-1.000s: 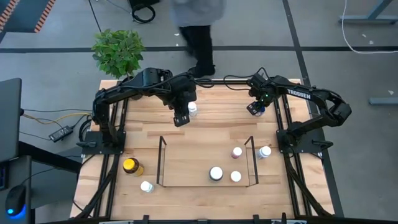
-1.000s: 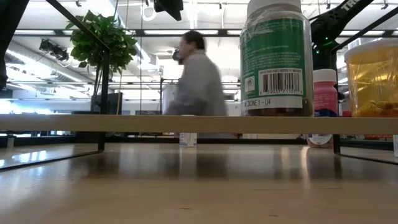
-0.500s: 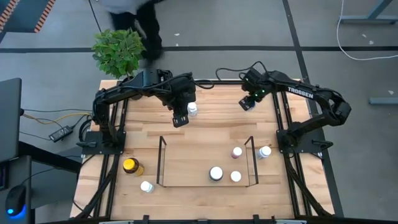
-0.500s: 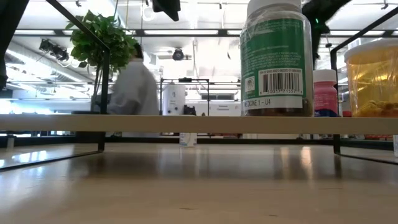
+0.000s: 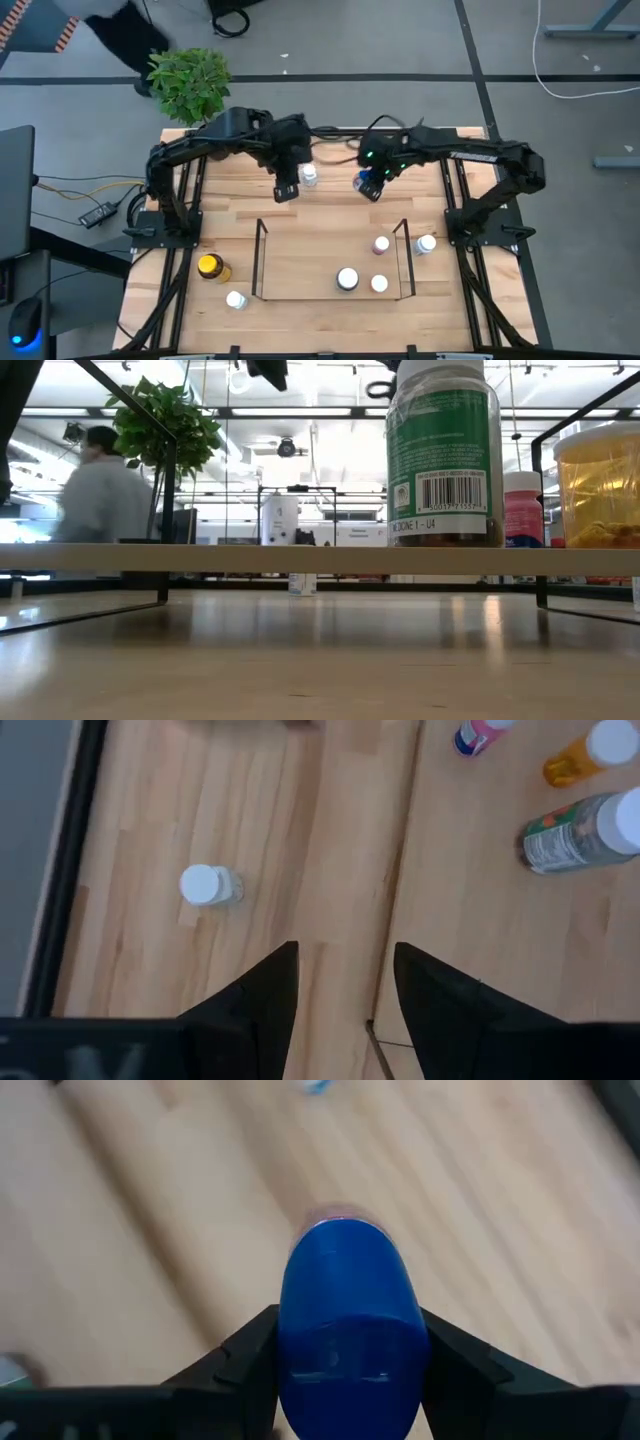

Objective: Pick and place medicine bottles onto shelf by color
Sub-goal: Put the blue pill bottle on the shelf

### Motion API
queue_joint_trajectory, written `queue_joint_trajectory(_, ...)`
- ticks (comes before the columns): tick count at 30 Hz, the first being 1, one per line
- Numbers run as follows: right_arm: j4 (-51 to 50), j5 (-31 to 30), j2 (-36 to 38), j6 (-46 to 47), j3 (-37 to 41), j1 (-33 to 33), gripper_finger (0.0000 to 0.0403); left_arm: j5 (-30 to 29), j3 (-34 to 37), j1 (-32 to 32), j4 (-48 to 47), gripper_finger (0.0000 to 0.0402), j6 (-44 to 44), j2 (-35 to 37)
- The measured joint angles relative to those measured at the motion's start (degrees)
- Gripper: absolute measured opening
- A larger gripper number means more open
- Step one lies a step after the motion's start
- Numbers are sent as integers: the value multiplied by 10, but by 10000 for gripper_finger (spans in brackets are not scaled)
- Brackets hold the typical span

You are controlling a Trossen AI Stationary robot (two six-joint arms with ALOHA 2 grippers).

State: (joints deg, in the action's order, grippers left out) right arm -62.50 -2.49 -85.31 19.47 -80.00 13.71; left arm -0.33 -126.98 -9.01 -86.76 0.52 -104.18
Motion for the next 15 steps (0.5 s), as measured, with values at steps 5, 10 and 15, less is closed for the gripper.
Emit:
queue_joint_trajectory(5,-19,0,-70,48,-68,-65,197,-1,0,-25,6,171,-9,45)
queue_joint_trajectory(10,-62,0,-143,88,-147,-113,197,-1,0,-51,36,166,-17,95)
queue_joint_trajectory(15,-117,5,-207,136,-218,-150,197,-1,-1,-64,57,158,-17,132)
